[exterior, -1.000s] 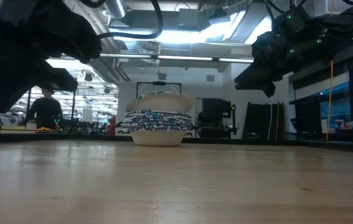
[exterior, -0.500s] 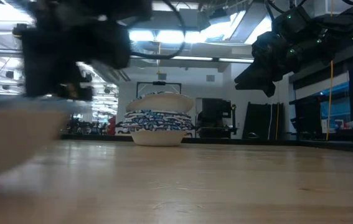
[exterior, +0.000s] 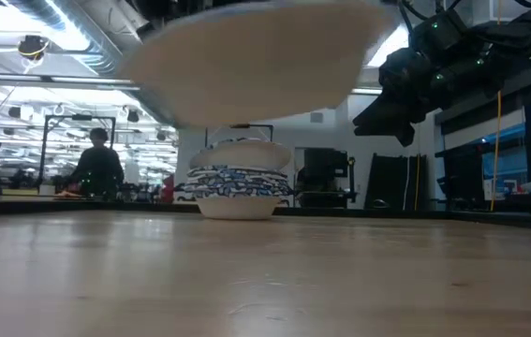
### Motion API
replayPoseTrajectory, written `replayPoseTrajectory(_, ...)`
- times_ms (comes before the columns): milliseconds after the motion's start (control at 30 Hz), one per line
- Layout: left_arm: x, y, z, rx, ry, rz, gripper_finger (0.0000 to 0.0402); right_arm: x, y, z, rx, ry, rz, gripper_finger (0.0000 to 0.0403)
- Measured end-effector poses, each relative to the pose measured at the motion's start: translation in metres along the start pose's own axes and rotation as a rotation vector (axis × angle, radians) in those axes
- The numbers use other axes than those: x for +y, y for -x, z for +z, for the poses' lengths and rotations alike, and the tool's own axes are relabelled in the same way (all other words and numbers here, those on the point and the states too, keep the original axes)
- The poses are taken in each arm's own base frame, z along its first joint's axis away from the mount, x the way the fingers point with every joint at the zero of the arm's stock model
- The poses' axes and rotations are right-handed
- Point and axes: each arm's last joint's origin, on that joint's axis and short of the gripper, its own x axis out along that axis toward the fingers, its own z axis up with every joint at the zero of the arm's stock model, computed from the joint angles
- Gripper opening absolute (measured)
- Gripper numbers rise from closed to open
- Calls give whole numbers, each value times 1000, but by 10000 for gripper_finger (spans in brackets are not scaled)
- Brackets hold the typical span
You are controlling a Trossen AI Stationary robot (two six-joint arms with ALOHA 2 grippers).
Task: Nest bowls inside each other
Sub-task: Stack the white bowl on top of the white bowl
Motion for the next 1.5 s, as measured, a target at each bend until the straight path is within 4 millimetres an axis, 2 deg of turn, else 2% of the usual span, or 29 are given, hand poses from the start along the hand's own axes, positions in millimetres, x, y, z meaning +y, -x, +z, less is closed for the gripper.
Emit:
replayPoseTrajectory(200,11,62,14,-190,36,4,0,0,0,0,2,0,-1,126)
replayPoseTrajectory(300,23,97,19,-316,69,51,0,0,0,0,2,0,-1,126)
replayPoseTrajectory(467,52,147,23,-507,151,169,0,0,0,0,2,0,-1,126)
replayPoseTrajectory(667,90,187,23,-643,280,256,0,0,0,0,2,0,-1,126)
replayPoseTrajectory(767,104,195,20,-644,340,271,0,0,0,0,1,0,-1,126)
replayPoseTrajectory(1167,147,190,19,-562,466,335,0,0,0,0,1,0,-1,126)
replayPoseTrajectory(1300,157,187,18,-549,504,389,0,0,0,0,2,0,-1,126)
replayPoseTrajectory(1500,158,187,19,-546,477,412,16,0,0,0,3,0,-2,126)
